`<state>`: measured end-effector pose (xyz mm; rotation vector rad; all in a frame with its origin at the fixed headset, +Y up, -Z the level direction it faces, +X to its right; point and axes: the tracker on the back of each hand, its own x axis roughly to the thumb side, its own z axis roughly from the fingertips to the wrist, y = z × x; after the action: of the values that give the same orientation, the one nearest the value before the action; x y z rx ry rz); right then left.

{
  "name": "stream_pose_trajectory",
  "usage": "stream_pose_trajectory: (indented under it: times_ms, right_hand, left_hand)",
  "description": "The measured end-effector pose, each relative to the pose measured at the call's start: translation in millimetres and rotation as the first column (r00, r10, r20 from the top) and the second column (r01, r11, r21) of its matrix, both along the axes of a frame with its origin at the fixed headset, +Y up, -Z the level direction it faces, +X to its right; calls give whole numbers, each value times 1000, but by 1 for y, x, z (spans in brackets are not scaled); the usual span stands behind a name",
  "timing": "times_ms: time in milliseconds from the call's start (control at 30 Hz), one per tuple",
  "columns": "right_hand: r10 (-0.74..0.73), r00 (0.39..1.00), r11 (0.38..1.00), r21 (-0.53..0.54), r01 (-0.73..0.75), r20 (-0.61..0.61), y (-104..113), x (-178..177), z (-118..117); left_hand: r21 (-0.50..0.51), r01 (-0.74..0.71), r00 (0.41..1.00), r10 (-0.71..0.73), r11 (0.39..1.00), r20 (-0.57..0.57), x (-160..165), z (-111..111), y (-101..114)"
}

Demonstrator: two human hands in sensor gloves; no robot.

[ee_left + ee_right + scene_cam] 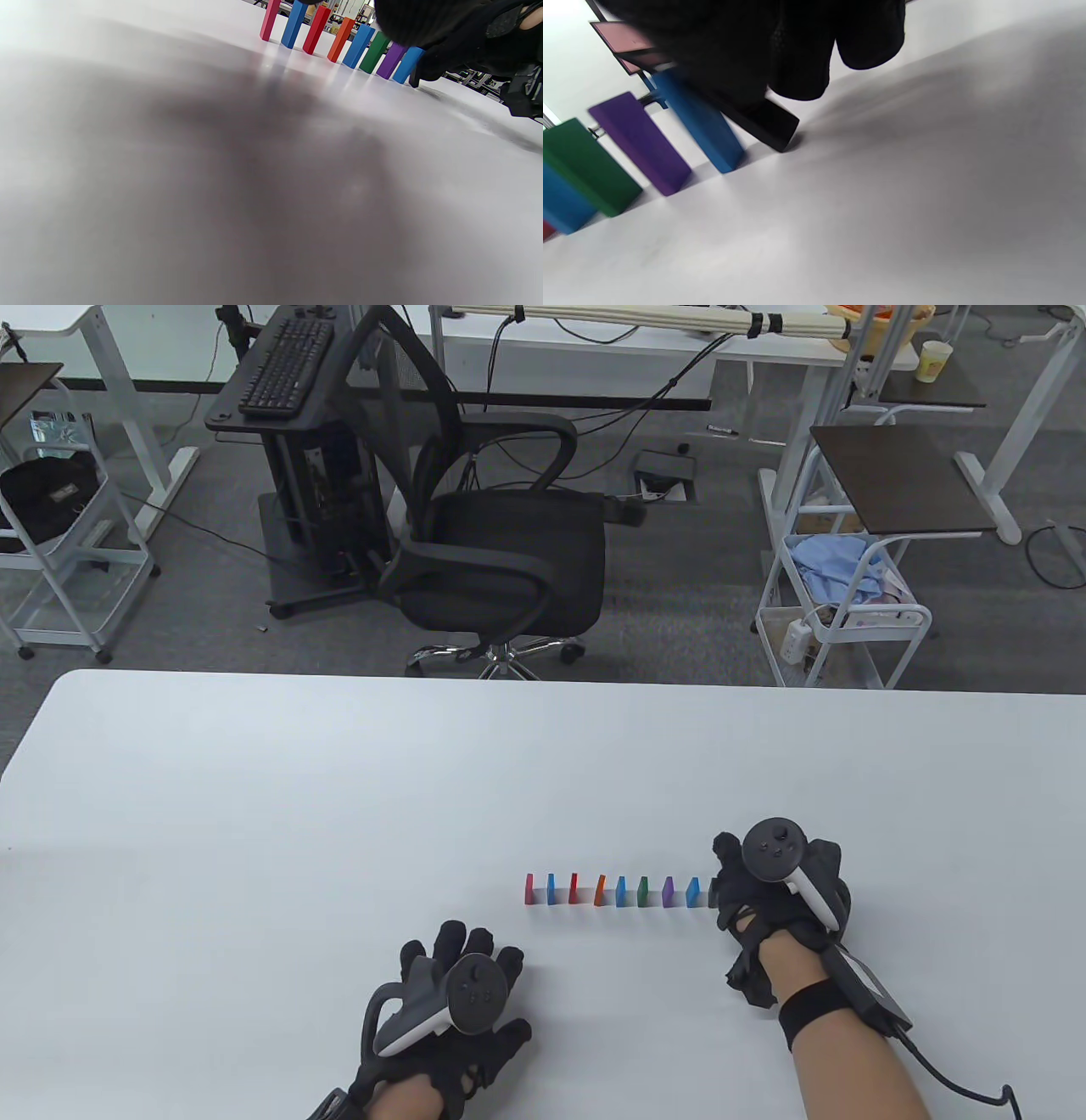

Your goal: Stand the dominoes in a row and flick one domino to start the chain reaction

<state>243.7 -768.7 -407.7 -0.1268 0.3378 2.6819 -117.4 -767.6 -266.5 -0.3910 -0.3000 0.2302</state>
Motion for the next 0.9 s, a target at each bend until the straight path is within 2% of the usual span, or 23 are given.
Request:
stream_pose_trajectory:
  times_ms: [100, 500, 900]
  right_hand:
    - [13, 1000, 999, 51, -12, -8, 3, -3, 1]
    - [-6, 1000, 998, 60, 7, -14, 17, 3, 8]
    - [-1, 1000, 1000, -5, 1, -28, 38, 21, 32]
  left_hand:
    - [-2, -1, 1000, 1, 1000, -2, 0, 0, 0]
    - [-5, -5, 1000, 5, 1000, -1, 0, 0, 0]
    - [4, -7, 1000, 7, 1000, -7, 0, -1, 0]
